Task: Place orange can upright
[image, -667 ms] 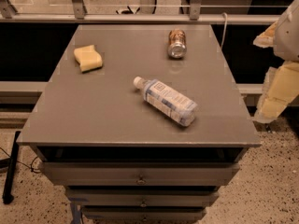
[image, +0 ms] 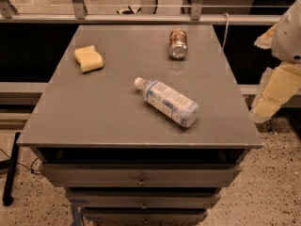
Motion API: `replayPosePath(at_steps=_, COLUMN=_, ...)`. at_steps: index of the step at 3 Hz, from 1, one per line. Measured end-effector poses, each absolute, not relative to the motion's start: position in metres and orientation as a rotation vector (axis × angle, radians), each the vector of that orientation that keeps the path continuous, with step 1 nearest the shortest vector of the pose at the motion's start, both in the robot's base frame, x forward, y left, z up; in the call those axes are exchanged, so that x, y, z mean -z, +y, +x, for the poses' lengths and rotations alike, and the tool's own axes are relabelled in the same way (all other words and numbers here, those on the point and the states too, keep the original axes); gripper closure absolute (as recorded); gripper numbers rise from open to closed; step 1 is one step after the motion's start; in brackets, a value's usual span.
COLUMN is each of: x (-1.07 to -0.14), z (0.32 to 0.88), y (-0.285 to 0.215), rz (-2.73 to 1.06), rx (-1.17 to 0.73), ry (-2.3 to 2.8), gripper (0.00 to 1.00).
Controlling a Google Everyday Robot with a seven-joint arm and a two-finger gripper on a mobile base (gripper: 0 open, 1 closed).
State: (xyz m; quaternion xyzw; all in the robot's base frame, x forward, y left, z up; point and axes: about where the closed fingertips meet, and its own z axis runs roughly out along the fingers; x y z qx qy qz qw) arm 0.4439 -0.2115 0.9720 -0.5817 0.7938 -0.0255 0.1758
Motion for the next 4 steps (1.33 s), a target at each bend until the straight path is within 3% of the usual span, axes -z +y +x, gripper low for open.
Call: replayPosePath(at_steps=4, x=-0.964, z=0.609, y=-0.16, rz=-1.348, rx=-0.053, ry=2.303, gripper=0.0)
